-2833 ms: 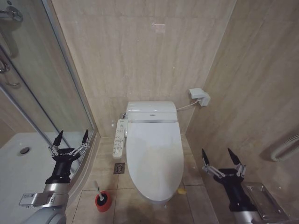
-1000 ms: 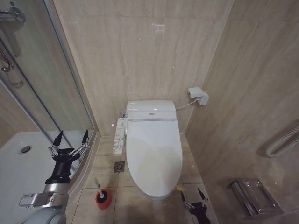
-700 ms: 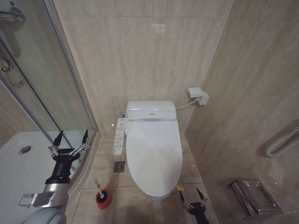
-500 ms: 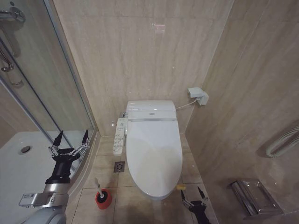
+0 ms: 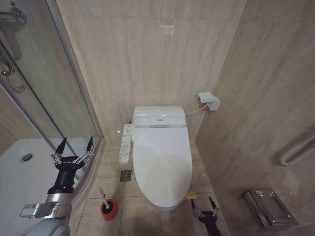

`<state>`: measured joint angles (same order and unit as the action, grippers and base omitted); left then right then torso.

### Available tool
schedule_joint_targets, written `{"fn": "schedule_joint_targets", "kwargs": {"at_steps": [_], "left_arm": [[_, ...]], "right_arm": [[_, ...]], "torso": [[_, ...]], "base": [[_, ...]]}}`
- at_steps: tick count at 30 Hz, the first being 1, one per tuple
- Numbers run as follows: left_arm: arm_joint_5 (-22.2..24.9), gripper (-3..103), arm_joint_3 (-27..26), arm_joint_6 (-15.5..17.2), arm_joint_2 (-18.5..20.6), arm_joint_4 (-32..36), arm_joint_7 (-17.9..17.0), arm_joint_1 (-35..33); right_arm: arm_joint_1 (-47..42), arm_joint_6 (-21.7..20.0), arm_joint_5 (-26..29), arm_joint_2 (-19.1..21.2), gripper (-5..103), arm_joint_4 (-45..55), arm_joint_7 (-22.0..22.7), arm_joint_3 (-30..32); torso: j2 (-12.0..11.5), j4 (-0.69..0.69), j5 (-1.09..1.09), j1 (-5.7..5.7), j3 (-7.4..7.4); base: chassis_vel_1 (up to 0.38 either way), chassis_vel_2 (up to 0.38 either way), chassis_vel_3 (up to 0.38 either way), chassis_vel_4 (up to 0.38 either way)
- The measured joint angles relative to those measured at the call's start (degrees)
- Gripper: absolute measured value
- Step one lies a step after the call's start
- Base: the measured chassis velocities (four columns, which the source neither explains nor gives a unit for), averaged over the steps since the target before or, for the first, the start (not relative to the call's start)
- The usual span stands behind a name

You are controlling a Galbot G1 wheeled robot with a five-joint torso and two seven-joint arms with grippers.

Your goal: Open the toilet lid, clean the toilet bowl with a toilet brush, close the toilet lid, and flush.

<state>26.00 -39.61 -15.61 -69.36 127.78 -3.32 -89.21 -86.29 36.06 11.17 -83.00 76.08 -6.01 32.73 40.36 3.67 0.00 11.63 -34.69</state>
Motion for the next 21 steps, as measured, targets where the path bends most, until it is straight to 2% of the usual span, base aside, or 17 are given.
{"fn": "schedule_joint_targets", "kwargs": {"at_steps": [5,14,17,21], "left_arm": [[0.0,100,0.0,0.0,0.0,0.0,0.0,0.0],[0.0,100,0.0,0.0,0.0,0.0,0.0,0.0],[0.0,100,0.0,0.0,0.0,0.0,0.0,0.0],[0.0,100,0.0,0.0,0.0,0.0,0.0,0.0]], "right_arm": [[0.0,2.5,3.6,0.1,100,-0.8,-3.6,0.4],[1.5,6.4,7.0,-0.4,100,-3.7,-7.5,0.7],[2.7,8.8,9.2,-1.0,100,-6.1,-10.2,0.7],[3.4,10.2,9.6,-1.6,100,-7.6,-11.0,0.7]], "torso": [[0.0,0.00,0.00,0.00,0.00],[0.0,-0.01,-0.01,0.00,0.00],[0.0,0.00,-0.01,0.00,0.00],[0.0,0.00,0.00,0.00,0.00]], "base": [[0.000,0.000,0.000,0.000],[0.000,0.000,0.000,0.000],[0.000,0.000,0.000,0.000],[0.000,0.000,0.000,0.000]]}}
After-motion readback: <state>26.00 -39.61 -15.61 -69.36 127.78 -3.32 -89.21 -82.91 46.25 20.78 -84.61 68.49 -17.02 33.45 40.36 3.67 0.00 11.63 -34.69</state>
